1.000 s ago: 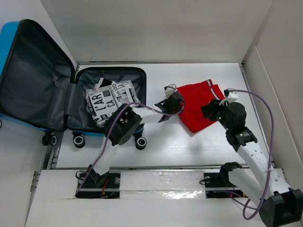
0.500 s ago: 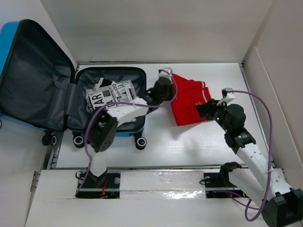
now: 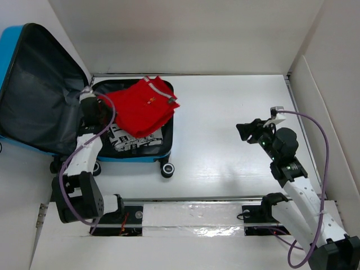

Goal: Pack the luggage

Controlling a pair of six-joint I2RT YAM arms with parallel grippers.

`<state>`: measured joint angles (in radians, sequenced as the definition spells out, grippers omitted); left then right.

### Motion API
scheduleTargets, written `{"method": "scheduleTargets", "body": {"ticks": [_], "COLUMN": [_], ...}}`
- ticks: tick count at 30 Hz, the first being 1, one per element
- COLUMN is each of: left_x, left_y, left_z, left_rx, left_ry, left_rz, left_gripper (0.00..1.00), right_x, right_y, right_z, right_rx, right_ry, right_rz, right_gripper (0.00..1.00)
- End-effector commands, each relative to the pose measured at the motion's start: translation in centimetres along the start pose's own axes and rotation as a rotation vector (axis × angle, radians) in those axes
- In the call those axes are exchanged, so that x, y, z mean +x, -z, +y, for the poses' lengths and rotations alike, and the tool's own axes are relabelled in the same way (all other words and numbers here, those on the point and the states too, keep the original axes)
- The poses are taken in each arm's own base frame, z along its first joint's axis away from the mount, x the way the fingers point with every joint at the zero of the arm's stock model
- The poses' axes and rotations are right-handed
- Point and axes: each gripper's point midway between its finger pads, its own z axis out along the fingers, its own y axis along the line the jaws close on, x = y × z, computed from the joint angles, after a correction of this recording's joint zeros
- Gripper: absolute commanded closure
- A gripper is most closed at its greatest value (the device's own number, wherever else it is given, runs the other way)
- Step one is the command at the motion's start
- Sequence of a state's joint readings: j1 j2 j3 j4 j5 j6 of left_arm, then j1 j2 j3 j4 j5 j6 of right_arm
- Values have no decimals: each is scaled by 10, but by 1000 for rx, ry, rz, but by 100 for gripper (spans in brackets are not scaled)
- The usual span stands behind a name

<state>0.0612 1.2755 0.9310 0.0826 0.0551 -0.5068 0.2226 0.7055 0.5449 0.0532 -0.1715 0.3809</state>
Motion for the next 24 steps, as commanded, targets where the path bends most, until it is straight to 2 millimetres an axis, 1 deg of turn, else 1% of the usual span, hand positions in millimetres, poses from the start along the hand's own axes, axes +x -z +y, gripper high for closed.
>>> {"method": "scheduleTargets", "body": {"ticks": [1, 3, 4, 6, 7, 8, 9, 10, 11, 12, 13, 14, 15, 16, 17, 18, 19, 20, 21, 22, 23, 24], "left_x": [9, 7, -1, -4, -11, -11, -14, -16, -25, -31, -41, -42, -45, -55, -56, -60, -72, -73, -78, -91, -91, -97], "left_y": [2, 2, 3, 5, 6, 7, 8, 8, 12, 14, 18, 21, 25, 36, 41, 49, 67, 77, 88, 110, 123, 136], "left_z": [54, 73, 82, 89, 96, 100, 106, 117, 117, 118, 114, 111, 105, 91, 87, 81, 71, 72, 71, 73, 79, 81], "left_rx": [-62, -120, -173, -211, -246, -271, -311, -378, -405, -420, -419, -409, -389, -339, -312, -289, -262, -278, -285, -315, -355, -374], "left_ry": [138, 149, 128, 102, 97, 79, 71, 62, 40, 31, 24, 24, 30, 41, 50, 57, 68, 75, 75, 78, 87, 95], "left_rz": [35, 29, -3, -12, -34, -23, -29, -29, -31, -39, -60, -56, -65, -103, -124, -149, -211, -223, -251, -329, -351, -396], "left_gripper": [100, 100, 100, 100, 100, 100, 100, 100, 97, 81, 71, 62, 56, 50, 49, 49, 48, 49, 50, 56, 66, 80], "right_x": [-14, -13, -14, -12, -13, -13, -13, -13, -13, -12, -12, -12, -11, -10, -10, -9, -8, -9, -7, -7, -6, -6], "right_y": [4, 3, 3, 4, 5, 6, 6, 7, 7, 7, 7, 6, 6, 5, 5, 4, 4, 4, 3, 2, 2, 2], "right_z": [14, 16, 17, 18, 19, 19, 21, 22, 22, 23, 24, 24, 25, 25, 25, 25, 25, 25, 25, 25, 25, 26], "right_rx": [-69, -82, -86, -96, -97, -99, -107, -112, -115, -122, -125, -127, -132, -133, -136, -137, -138, -140, -143, -144, -146, -151], "right_ry": [30, 33, 34, 40, 44, 46, 47, 48, 48, 48, 48, 48, 48, 49, 51, 52, 53, 54, 53, 54, 59, 61], "right_rz": [-49, -44, -42, -31, -33, -29, -29, -30, -29, -26, -24, -22, -17, -13, -11, -7, -3, -6, 0, 4, 9, 11], "right_gripper": [49, 49, 49, 49, 49, 49, 49, 49, 49, 49, 48, 48, 48, 48, 49, 60, 68, 78, 95, 100, 100, 100]}}
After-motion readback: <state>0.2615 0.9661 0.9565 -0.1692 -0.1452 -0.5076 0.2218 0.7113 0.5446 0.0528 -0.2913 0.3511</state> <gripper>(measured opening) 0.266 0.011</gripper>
